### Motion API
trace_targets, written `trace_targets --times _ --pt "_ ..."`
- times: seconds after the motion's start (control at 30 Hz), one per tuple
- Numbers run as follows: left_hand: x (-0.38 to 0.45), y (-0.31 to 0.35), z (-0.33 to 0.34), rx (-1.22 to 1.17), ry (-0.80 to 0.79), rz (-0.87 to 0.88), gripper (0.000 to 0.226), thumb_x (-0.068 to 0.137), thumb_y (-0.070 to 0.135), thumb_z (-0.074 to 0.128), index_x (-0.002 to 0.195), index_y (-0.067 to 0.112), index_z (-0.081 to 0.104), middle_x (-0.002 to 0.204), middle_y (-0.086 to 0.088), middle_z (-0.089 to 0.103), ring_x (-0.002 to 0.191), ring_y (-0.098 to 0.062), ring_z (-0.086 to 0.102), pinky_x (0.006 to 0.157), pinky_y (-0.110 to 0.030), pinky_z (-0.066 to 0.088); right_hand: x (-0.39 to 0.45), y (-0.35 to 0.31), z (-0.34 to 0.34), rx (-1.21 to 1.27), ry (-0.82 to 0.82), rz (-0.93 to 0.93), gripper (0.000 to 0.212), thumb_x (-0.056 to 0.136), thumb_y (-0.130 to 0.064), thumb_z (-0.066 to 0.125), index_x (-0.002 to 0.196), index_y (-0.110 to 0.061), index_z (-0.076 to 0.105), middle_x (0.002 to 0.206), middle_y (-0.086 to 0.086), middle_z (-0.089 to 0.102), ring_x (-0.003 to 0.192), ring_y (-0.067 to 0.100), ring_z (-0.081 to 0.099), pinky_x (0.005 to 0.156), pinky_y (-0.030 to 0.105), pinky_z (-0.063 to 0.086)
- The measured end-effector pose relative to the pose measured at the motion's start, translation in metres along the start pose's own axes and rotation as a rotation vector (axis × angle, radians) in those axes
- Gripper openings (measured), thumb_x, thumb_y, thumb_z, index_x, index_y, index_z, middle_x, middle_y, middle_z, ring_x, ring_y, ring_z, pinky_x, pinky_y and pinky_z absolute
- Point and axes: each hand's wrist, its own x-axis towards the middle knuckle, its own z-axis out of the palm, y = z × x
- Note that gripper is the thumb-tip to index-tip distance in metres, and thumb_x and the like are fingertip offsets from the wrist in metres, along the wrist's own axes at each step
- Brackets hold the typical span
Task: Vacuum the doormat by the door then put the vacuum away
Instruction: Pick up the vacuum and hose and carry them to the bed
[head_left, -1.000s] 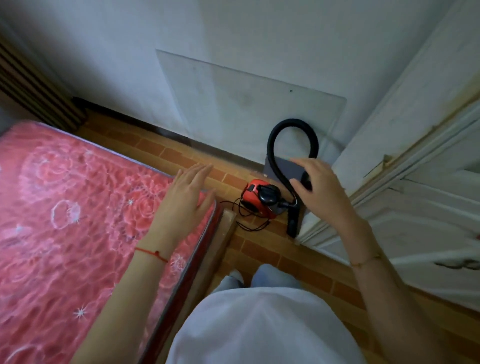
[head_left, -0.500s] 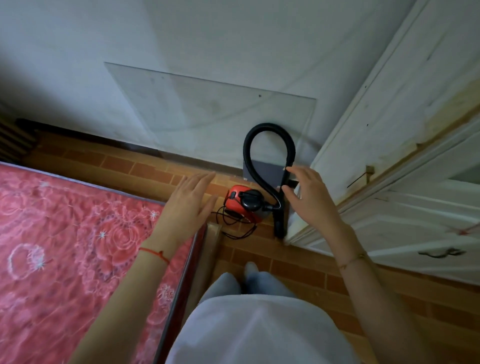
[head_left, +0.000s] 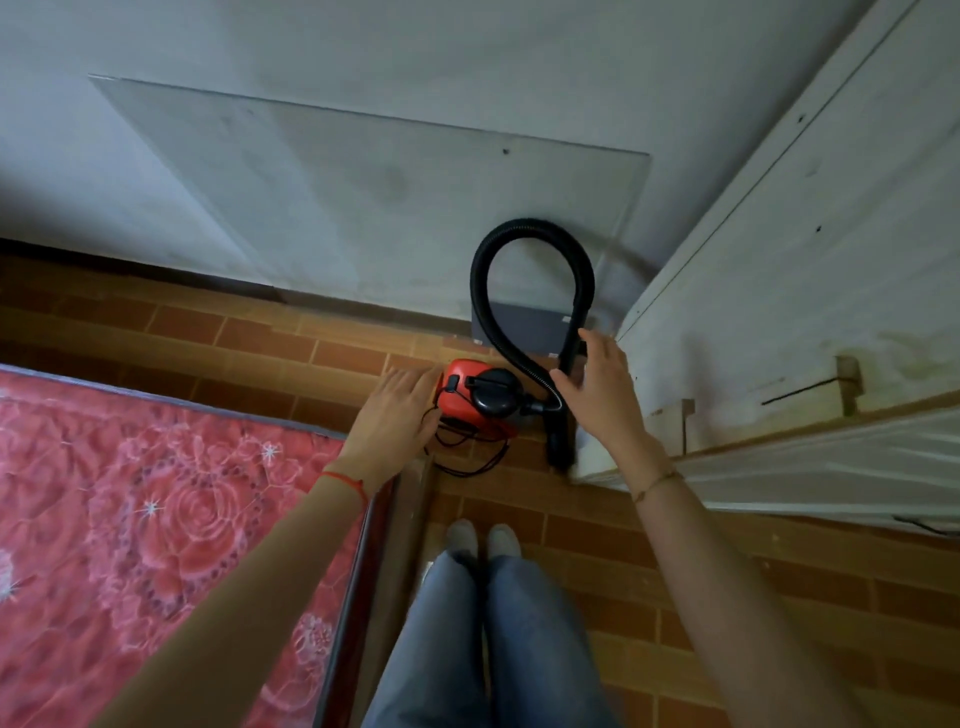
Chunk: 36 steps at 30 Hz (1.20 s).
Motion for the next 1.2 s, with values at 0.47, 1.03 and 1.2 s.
trace_targets --times 0.47,1.03,1.2 --pt "0.096 -0.09 0.308 -0.021 -0.203 0.022 0.051 0.089 0.021 0.06 0.137 0.007 0.047 0.131 -0.01 0.054 0.124 -0.028 0.047 0.11 -0.036 0.033 0.122 0.166 0.215 -0.086 0.148 0.126 0.085 0.082 -0.04 0.072 0.146 -0.005 0.028 0.147 0.014 0.035 0.137 0.031 0.034 0.108 0.048 0.04" --pt "0.101 -0.155 0.621 0.194 -0.409 0.12 0.049 0.091 0.033 0.06 0.131 0.01 0.045 0.135 -0.01 0.048 0.125 -0.026 0.045 0.102 -0.033 0.035 0.18 0.278 0.381 0.038 0.463 -0.046 0.131 0.069 -0.054 0.08 0.152 0.002 -0.003 0.161 0.019 0.007 0.148 0.031 0.014 0.121 0.035 0.014" --pt "0.101 -0.169 0.67 0.268 -0.49 0.113 0.047 0.093 0.028 0.058 0.133 0.01 0.042 0.137 -0.011 0.046 0.125 -0.026 0.045 0.101 -0.034 0.037 0.195 0.284 0.389 0.051 0.58 -0.064 0.121 0.073 -0.048 0.078 0.153 0.0 0.001 0.161 0.013 0.011 0.147 0.026 0.02 0.118 0.027 0.019"
